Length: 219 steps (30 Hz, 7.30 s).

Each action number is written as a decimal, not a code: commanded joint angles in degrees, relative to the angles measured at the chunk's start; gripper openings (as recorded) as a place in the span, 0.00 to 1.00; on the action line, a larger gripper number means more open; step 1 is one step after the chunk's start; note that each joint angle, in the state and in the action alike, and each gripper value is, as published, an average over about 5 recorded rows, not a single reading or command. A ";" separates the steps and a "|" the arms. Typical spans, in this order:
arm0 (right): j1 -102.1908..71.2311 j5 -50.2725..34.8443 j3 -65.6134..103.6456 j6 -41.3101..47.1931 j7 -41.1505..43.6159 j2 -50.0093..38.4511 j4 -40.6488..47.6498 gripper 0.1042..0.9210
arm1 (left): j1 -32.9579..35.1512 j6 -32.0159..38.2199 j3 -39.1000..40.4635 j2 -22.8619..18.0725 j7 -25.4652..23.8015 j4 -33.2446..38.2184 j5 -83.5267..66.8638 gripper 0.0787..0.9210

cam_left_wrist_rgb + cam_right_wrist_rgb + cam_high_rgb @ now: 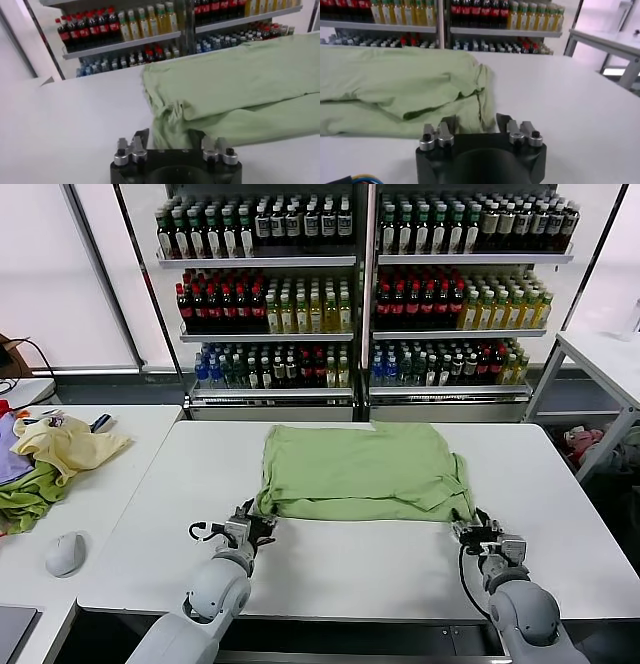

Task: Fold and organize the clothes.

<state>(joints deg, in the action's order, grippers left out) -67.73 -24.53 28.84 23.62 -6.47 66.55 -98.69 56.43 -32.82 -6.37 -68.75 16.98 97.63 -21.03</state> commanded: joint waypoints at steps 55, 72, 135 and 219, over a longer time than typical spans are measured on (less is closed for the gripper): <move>-17.20 3.70 11.65 -4.65 -0.05 -3.82 -25.07 0.68 | 19.22 3.09 -8.33 7.50 1.76 25.52 1.85 0.46; 18.94 -1.49 -7.26 0.43 -1.45 -5.61 5.73 0.88 | -6.78 1.83 -0.63 4.34 1.47 1.21 -4.37 0.88; 34.37 -2.03 -14.88 4.02 4.04 6.03 32.89 0.09 | -12.74 1.23 4.10 1.23 -2.63 -13.34 -7.37 0.23; -14.66 7.15 6.10 2.37 1.94 0.86 -19.85 0.88 | 14.89 -0.09 -2.08 -6.02 11.31 8.73 4.18 0.77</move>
<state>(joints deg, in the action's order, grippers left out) -81.71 -17.56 34.86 26.07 -4.50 67.31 -117.92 70.65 -31.87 -8.41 -71.61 25.80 108.99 -16.01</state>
